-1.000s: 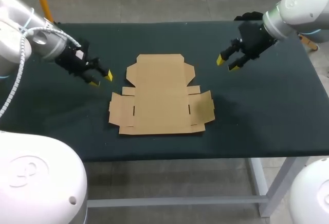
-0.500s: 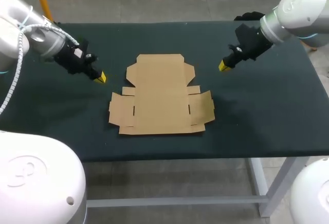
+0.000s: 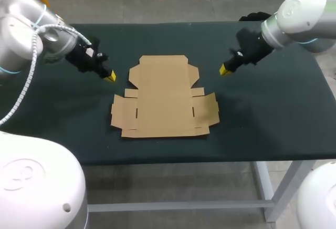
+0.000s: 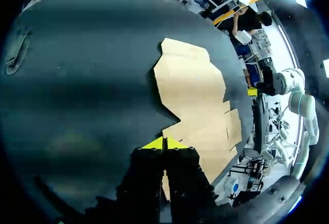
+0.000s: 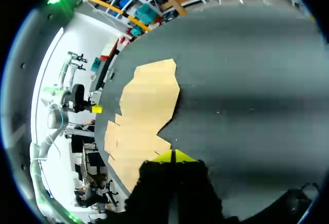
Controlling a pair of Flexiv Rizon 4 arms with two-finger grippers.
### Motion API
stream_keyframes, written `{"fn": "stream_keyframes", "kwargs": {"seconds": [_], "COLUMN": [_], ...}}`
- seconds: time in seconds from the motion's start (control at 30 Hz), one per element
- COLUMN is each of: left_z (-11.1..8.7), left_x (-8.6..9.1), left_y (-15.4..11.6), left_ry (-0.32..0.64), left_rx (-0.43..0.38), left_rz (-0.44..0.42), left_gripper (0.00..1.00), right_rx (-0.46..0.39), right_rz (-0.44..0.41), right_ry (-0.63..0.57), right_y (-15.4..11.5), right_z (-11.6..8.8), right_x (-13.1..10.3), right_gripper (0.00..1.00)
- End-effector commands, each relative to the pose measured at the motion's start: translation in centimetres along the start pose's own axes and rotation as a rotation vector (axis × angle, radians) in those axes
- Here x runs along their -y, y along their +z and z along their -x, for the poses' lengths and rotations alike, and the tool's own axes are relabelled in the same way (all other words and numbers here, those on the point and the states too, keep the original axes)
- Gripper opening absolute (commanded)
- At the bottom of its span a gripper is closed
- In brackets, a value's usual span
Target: Assemble the packaging by folding the flat box into shape, placing the metal phone stand inside, and closing the box properly
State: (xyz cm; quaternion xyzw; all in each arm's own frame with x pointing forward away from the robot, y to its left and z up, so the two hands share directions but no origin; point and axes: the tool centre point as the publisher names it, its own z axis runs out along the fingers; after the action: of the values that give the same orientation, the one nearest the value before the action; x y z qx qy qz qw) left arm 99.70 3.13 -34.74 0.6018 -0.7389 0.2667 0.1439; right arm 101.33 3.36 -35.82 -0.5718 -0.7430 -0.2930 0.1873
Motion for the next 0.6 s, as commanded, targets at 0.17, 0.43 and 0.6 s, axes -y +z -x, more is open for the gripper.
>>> {"fn": "stream_keyframes", "kwargs": {"seconds": [0.17, 0.43, 0.6], "left_z": [0.6, 1.8, 2.0], "left_x": [0.0, -0.4, -0.2], "left_y": [0.8, 3.0, 3.5], "left_ry": [-0.014, 0.006, -0.003], "left_rx": [-0.003, -0.014, -0.003], "left_rz": [0.002, -0.003, 0.055], "left_gripper": [0.00, 0.00, 0.00], "right_rx": [-0.016, -0.025, -0.029], "right_rz": [-0.009, -0.012, -0.031], "right_ry": [-0.005, -0.001, -0.006], "right_y": [2.5, 4.2, 4.6], "right_z": [0.9, 1.3, 1.2], "right_x": [-1.0, -1.2, -1.2], "right_gripper": [0.00, 0.00, 0.00]}}
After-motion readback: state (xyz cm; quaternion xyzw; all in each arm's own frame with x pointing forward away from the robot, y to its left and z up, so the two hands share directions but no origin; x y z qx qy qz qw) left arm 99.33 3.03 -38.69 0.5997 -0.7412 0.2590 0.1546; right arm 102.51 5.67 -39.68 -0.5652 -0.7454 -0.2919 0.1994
